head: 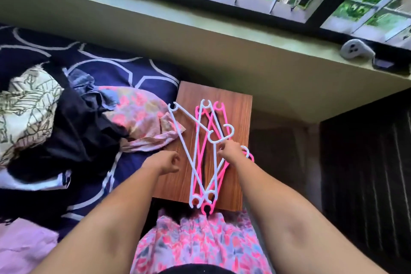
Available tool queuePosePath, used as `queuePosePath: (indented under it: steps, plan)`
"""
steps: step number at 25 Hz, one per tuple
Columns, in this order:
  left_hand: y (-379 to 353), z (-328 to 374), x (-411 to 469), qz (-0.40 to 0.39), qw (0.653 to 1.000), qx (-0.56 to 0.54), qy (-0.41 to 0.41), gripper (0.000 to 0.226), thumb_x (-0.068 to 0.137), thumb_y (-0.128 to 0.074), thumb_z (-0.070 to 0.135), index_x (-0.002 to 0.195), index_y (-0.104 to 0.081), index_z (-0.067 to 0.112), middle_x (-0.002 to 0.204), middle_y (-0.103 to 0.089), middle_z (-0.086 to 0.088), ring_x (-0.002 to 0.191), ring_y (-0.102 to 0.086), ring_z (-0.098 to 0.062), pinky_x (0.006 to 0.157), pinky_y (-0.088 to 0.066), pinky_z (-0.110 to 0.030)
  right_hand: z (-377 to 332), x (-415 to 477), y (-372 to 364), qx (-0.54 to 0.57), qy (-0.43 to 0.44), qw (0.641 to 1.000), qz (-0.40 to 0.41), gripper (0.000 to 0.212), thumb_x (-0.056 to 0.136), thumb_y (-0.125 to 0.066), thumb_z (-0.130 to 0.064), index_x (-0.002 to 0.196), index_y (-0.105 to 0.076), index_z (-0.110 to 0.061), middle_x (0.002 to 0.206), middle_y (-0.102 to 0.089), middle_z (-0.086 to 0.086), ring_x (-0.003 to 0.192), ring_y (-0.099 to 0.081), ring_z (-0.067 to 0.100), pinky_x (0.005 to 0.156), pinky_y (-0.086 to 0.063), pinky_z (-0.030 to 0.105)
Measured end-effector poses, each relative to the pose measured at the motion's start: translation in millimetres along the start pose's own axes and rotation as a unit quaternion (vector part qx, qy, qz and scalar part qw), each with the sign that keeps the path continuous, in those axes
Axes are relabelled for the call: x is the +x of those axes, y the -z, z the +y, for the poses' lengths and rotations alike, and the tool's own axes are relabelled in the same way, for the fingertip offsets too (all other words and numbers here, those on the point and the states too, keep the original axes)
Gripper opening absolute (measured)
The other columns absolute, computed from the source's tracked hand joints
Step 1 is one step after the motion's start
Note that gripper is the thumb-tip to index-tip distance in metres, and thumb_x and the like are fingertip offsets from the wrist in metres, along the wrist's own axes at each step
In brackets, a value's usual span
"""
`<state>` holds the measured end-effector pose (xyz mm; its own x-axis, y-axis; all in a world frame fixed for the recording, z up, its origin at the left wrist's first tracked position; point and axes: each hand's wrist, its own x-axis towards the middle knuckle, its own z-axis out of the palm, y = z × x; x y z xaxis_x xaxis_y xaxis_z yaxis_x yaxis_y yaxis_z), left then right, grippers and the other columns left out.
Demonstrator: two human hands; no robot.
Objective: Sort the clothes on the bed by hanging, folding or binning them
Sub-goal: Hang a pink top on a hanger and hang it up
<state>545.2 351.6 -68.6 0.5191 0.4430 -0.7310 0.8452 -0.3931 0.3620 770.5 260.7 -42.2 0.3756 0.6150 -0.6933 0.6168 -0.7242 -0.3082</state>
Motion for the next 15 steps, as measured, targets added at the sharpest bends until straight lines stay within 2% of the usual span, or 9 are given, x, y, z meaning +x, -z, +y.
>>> queuePosePath:
  steps: [5,9,15]
  plan:
    - [-23,-16,23,-0.017,0.999,-0.051,0.006,0.045,0.081,-0.071,0.036,0.122,-0.061,0.023,0.115,-0.064,0.003,0.107,-0.058,-0.015,0.091,-0.046,-0.027,-3,27,-29,0.107,-0.074,0.991,0.029,0.024,0.086,-0.057,-0.003,0.109,-0.06,0.0,0.108,-0.064,0.019,0.103,-0.06,0.034,0.072,-0.04,0.029]
    - [-29,-29,30,-0.028,0.997,-0.066,0.004,0.041,0.079,-0.073,0.036,0.117,-0.063,0.025,0.107,-0.064,0.005,0.101,-0.06,-0.013,0.089,-0.048,-0.028,-9,35,-55,0.162,-0.119,0.979,0.042,0.035,0.085,-0.057,-0.005,0.12,-0.054,-0.004,0.112,-0.062,0.018,0.106,-0.059,0.035,0.081,-0.045,0.032]
    - [-8,-47,21,-0.025,0.996,-0.08,0.015,0.038,0.078,-0.074,0.035,0.113,-0.064,0.026,0.096,-0.06,0.009,0.096,-0.06,-0.012,0.091,-0.048,-0.031,-27,30,-41,0.161,-0.115,0.978,0.067,0.032,0.09,-0.052,-0.006,0.121,-0.058,-0.01,0.113,-0.064,0.015,0.104,-0.059,0.034,0.079,-0.043,0.03]
